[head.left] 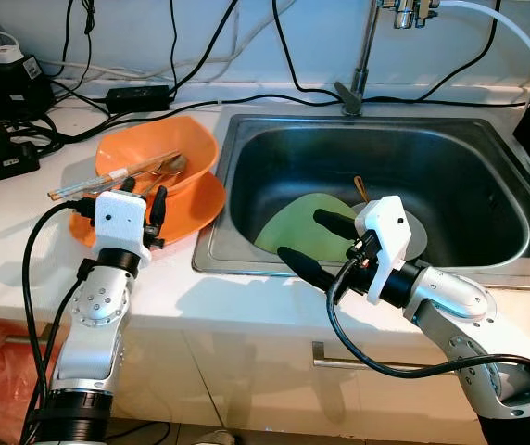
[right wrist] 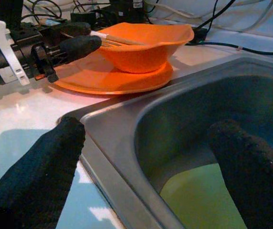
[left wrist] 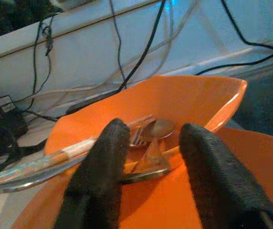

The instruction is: Kitchen organization

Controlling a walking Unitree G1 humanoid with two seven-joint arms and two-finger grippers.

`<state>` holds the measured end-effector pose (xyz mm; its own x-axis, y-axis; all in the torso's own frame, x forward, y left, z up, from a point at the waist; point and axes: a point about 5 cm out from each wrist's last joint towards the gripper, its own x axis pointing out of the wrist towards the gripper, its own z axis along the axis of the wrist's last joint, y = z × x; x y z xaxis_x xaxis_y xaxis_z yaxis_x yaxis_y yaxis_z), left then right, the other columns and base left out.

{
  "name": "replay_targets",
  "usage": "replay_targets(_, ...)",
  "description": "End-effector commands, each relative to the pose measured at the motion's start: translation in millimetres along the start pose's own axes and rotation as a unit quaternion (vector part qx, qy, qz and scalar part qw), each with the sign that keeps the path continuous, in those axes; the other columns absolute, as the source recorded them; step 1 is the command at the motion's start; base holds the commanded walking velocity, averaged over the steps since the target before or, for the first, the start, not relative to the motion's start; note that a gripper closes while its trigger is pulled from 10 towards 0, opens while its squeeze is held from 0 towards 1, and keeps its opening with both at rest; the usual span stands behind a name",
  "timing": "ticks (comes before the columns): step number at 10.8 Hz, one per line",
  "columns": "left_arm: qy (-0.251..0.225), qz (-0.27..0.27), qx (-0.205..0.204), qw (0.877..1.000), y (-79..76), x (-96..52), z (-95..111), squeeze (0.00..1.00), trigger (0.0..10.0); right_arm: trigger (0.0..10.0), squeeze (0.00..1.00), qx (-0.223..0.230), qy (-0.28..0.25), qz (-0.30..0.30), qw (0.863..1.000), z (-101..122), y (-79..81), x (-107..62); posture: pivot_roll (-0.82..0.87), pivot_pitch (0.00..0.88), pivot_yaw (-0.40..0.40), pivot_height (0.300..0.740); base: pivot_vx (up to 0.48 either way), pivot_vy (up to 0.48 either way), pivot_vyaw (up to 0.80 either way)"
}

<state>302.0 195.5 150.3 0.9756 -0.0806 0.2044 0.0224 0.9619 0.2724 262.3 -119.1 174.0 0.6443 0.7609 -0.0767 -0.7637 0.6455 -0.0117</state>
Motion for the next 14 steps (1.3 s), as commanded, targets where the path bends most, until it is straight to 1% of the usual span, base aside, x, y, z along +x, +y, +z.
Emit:
replay_targets(1, -0.010, -0.009, 0.004, 1.000, -0.3, 3.6, 4.9, 0.00, 0.0, 10.0, 0.00, -0.001, 0.001, -0.001, 1.000, -0.1, 0.5, -0.9, 0.13, 0.018, 0.074, 0.740, 0.000, 0.000, 0.00)
replay_targets(10, -0.025, -0.015, -0.008, 1.000, -5.1, 7.2, 12.2, 0.00, 0.0, 10.0, 0.00, -0.006, 0.001, -0.003, 1.000, 1.3, -1.9, -0.7, 0.12, 0.015, 0.068, 0.740, 0.000, 0.000, 0.00)
replay_targets(13, -0.040, -0.020, -0.017, 0.999, -7.6, 10.9, 21.1, 0.00, 0.0, 10.0, 0.00, -0.008, 0.001, -0.003, 1.000, 1.6, -1.9, -0.4, 0.12, 0.015, 0.065, 0.740, 0.000, 0.000, 0.00)
replay_targets(14, -0.060, -0.027, -0.025, 0.998, -10.9, 14.6, 32.7, 0.00, 0.0, 10.0, 0.00, -0.009, 0.001, -0.003, 1.000, 1.6, -2.1, -0.2, 0.12, 0.016, 0.066, 0.740, 0.000, 0.000, 0.00)
